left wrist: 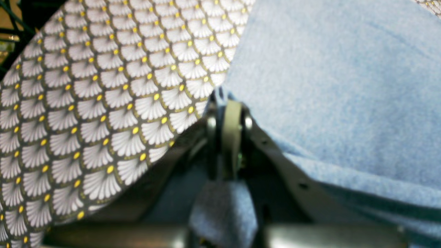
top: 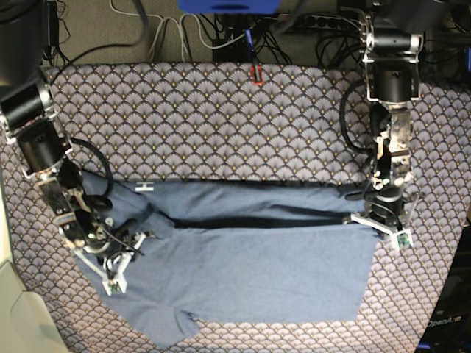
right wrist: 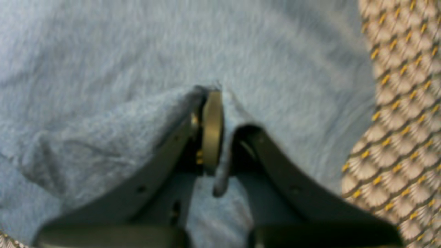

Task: Fold the T-shirt properly
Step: 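Pull the gripped edge over onto the shirt's middle with both grippers, then release and shift the right gripper along the folded edge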

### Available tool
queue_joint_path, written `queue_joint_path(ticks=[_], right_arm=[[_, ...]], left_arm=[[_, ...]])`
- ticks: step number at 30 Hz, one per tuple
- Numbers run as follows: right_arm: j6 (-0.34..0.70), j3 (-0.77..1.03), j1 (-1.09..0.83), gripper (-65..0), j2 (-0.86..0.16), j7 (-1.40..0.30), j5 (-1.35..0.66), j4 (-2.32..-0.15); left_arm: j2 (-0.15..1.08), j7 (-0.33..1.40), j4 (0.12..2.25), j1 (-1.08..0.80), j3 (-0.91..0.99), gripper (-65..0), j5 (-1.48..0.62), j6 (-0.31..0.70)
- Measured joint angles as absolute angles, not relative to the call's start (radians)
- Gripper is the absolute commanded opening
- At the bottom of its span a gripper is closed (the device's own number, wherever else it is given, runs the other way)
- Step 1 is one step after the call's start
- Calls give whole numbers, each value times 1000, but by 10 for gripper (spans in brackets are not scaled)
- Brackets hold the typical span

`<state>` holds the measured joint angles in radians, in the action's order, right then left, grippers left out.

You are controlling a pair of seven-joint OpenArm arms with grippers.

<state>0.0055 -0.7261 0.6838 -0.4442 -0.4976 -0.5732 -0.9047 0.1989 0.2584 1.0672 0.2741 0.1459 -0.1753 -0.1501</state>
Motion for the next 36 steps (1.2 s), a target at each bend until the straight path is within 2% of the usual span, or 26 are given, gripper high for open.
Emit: queue_joint_path(ticks=[4, 10, 15, 32, 36], right_arm=[[6, -812, 715, -650, -442, -478, -564, -904], [6, -827, 714, -650, -389, -470, -336, -903], [6, -827, 702, -650, -356, -470, -239, -903], [6, -828, 729, -650, -353, -415, -231, -858], [6, -828, 739, -650, -317, -413, -151, -827]], left_arm=[[199, 258, 1067, 274, 146, -645, -176, -150], [199, 258, 1067, 274, 146, -645, -175, -150], [199, 258, 1067, 274, 146, -645, -175, -150], [199, 258, 1067, 274, 146, -645, -175, -150], [200, 257, 1067, 273, 146, -645, -175, -150]])
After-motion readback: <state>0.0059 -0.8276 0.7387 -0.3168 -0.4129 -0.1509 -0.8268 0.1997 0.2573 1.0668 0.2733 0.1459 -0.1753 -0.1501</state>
